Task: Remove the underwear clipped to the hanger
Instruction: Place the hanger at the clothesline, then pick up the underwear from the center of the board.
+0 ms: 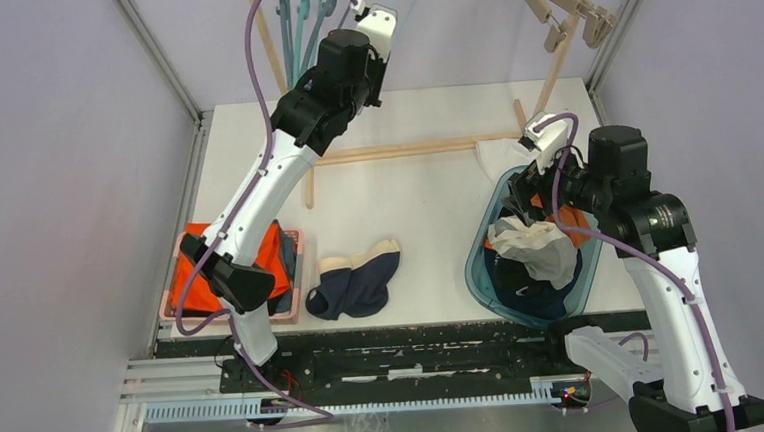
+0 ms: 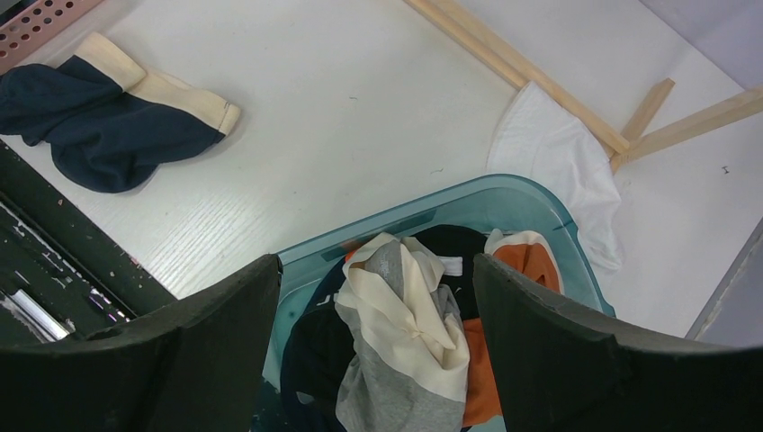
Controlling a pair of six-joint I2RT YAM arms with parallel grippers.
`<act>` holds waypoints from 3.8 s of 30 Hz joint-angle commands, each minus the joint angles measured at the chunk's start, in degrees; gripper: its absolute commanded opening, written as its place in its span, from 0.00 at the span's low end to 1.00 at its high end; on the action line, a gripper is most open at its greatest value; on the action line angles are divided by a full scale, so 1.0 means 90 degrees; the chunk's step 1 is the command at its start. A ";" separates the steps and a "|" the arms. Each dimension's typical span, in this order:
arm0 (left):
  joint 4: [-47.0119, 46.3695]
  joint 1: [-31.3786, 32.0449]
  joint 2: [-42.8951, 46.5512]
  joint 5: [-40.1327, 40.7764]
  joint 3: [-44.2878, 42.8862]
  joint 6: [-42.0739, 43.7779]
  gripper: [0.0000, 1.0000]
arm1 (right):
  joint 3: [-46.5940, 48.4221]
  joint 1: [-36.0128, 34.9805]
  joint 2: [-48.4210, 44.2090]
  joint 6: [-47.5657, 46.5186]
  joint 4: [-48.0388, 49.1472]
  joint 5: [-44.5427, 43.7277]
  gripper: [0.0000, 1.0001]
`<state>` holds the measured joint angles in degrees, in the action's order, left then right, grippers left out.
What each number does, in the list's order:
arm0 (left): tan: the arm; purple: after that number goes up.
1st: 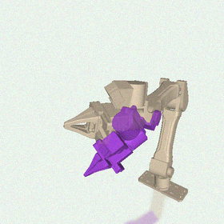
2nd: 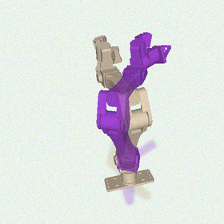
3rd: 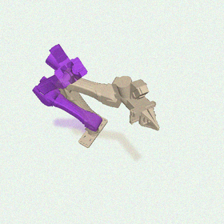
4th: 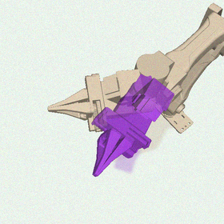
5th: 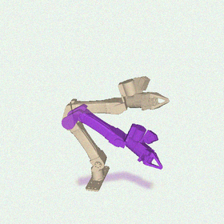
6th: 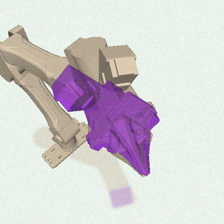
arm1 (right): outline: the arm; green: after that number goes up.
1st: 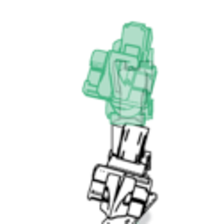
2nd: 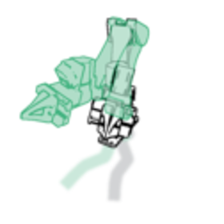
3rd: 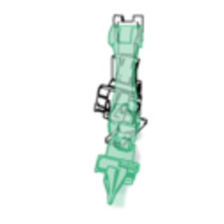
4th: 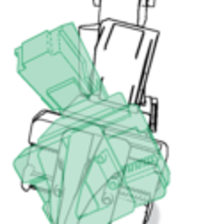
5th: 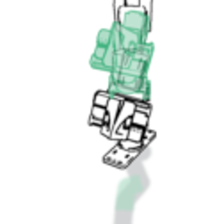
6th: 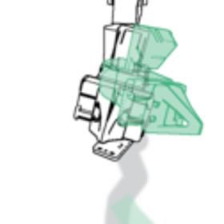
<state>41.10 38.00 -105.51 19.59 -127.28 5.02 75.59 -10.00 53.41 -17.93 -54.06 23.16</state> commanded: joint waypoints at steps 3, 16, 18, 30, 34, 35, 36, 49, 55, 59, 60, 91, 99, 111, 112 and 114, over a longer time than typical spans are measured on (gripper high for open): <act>-0.1159 -0.0040 0.0224 0.0088 0.0282 0.0031 0.03 | -0.0012 0.0020 -0.0095 -0.0057 0.0204 0.0098 0.87; -0.1081 -0.0302 -0.0127 -0.0268 0.0227 -0.0093 0.03 | 0.0058 0.0023 -0.0056 -0.0104 0.0088 0.0210 0.87; -0.1005 -0.0323 -0.0139 -0.0379 0.0274 -0.0134 0.03 | 0.0049 0.0017 -0.0055 -0.0125 0.0089 0.0225 0.87; -0.1054 -0.0334 0.0419 -0.0769 0.0987 -0.0157 0.30 | 0.0036 0.0022 0.0006 -0.0185 0.0060 0.0305 0.87; -0.1134 -0.0331 0.0728 -0.0848 0.1241 -0.0178 0.51 | 0.0075 0.0017 0.0042 -0.0253 0.0017 0.0350 0.87; -0.1140 -0.0336 0.0802 -0.0872 0.1308 -0.0185 0.55 | 0.0077 0.0017 0.0051 -0.0280 -0.0002 0.0363 0.87; -0.1160 -0.0332 0.0892 -0.0893 0.1379 -0.0186 0.58 | 0.0075 0.0017 0.0052 -0.0300 -0.0015 0.0366 0.87; -0.1341 -0.0328 0.3074 -0.2079 0.3568 0.0365 0.89 | 0.0057 0.0021 0.0068 -0.0615 -0.0207 0.0501 0.87; -0.1500 -0.0326 0.4572 -0.2150 0.5213 0.0991 0.96 | 0.0000 0.0018 0.0133 -0.0761 -0.0338 0.0868 0.87; -0.1152 -0.0324 0.5277 -0.2278 0.6015 0.1582 0.98 | -0.0141 0.0019 0.0141 -0.0840 -0.0280 0.1165 0.87; -0.0983 -0.0325 0.5516 -0.2370 0.6288 0.1837 0.98 | -0.0208 0.0019 0.0121 -0.0858 -0.0251 0.1242 0.88; -0.1102 0.0300 0.4408 -0.3561 1.0318 0.3700 0.90 | -0.1973 0.0018 -0.0137 -0.0667 0.0602 0.1609 0.88; -0.1367 0.0570 0.4027 -0.3180 1.0309 0.3359 0.41 | -0.1974 0.0018 -0.0114 -0.0677 0.0616 0.1626 0.88; -0.0563 0.0573 0.5205 -0.3665 0.9458 0.3582 0.03 | -0.1793 0.0008 -0.0078 -0.0670 0.0784 0.2120 0.88; -0.0475 0.0564 0.5270 -0.3625 0.9296 0.3596 0.03 | -0.1725 0.0008 -0.0033 -0.0664 0.0813 0.2198 0.88; -0.0321 0.0562 0.5362 -0.3513 0.8899 0.3641 0.03 | -0.1521 -0.0010 0.0084 -0.0644 0.0883 0.2355 0.88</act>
<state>36.25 42.89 -59.99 -11.22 -39.64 36.75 57.78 -10.00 52.86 -24.05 -49.74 39.79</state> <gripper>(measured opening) 0.063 0.877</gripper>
